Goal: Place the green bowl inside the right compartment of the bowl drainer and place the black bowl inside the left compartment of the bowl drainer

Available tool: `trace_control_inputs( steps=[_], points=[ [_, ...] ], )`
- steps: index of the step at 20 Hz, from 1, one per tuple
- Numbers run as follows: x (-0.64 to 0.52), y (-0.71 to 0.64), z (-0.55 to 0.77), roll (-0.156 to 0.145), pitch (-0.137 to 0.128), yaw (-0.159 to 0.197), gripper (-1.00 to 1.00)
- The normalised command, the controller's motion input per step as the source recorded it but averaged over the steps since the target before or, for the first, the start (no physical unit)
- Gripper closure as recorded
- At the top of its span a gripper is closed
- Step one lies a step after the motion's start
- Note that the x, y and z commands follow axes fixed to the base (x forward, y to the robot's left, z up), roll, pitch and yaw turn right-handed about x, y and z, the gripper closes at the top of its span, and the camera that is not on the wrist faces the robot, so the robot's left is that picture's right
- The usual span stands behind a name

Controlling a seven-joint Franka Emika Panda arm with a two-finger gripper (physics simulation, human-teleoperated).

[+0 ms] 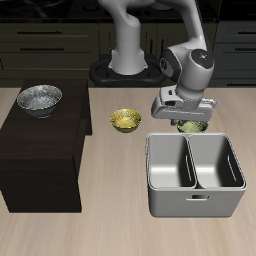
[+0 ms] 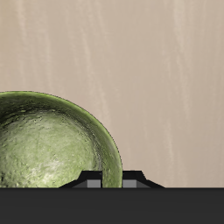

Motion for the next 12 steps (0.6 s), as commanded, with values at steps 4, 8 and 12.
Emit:
trace_control_inputs(
  steps=[4,8,12],
  points=[
    [0.01,-0.05,0.19,-0.003,-0.035,-0.001,1.00],
    [0.07,-0.12,0.35,-0.021,-0.037,0.006,1.00],
    [0.10,-0.12,0.43,-0.010,-0.053,0.001,1.00]
  ],
)
